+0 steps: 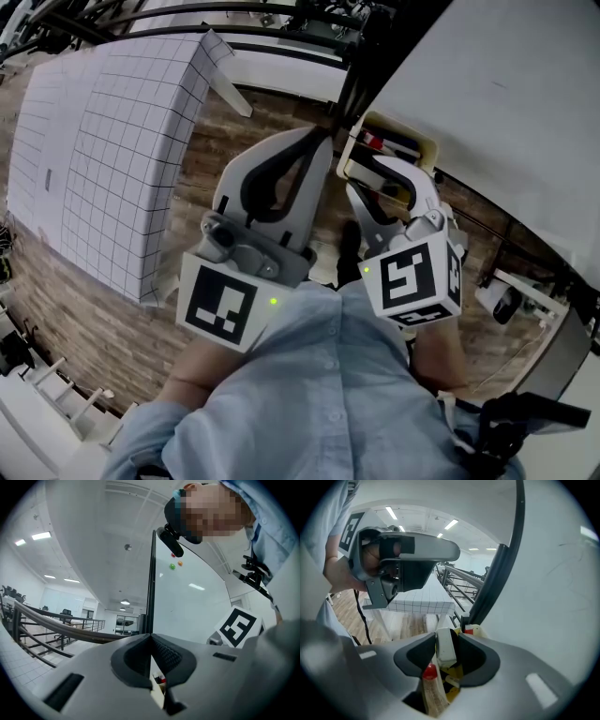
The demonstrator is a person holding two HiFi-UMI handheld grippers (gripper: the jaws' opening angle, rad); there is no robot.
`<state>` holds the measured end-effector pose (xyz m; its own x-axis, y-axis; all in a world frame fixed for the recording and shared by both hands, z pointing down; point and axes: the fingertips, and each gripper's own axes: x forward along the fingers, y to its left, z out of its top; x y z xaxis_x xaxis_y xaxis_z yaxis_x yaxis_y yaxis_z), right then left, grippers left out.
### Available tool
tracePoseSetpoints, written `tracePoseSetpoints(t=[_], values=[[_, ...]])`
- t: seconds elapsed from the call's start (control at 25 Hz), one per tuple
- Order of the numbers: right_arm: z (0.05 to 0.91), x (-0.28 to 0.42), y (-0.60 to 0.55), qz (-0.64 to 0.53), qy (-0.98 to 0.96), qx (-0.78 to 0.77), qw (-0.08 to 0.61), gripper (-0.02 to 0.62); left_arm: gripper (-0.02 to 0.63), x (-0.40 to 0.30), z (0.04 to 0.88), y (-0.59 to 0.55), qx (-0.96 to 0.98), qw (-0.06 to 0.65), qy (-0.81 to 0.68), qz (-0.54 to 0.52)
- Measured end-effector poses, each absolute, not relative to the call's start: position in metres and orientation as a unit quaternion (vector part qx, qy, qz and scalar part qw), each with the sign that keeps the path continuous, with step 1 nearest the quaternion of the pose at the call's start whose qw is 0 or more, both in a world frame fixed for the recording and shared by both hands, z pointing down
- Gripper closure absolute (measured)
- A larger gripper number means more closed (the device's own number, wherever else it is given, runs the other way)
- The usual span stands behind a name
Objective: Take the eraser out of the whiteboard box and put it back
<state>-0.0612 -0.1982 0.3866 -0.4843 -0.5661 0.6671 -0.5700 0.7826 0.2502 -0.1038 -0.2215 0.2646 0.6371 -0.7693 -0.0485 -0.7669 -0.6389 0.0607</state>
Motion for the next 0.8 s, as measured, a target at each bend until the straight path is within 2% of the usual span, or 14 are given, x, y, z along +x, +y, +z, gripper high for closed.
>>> tracePoseSetpoints(t=[0.44,0.52,0.6,0.8], values=[[0.336,-0.056,-0.19,0.001,-0.895,0.34,0.29,0.458,0.607,-0.097,0.238,-0.203,0.902,-0.019,-0.429,-0.043],[0.317,-0.048,-0.192,0.003,-0.898,0.364,0.249,0.497,0.607,-0.094,0.229,-0.198,0.901,-0.028,-0.43,-0.046],[0.293,-0.042,-0.193,-0.001,-0.902,0.384,0.195,0.571,0.607,-0.091,0.222,-0.193,0.9,-0.037,-0.431,-0.048],[0.242,-0.023,-0.19,-0.014,-0.907,0.412,0.082,0.594,0.607,-0.086,0.209,-0.184,0.898,-0.059,-0.433,-0.049]])
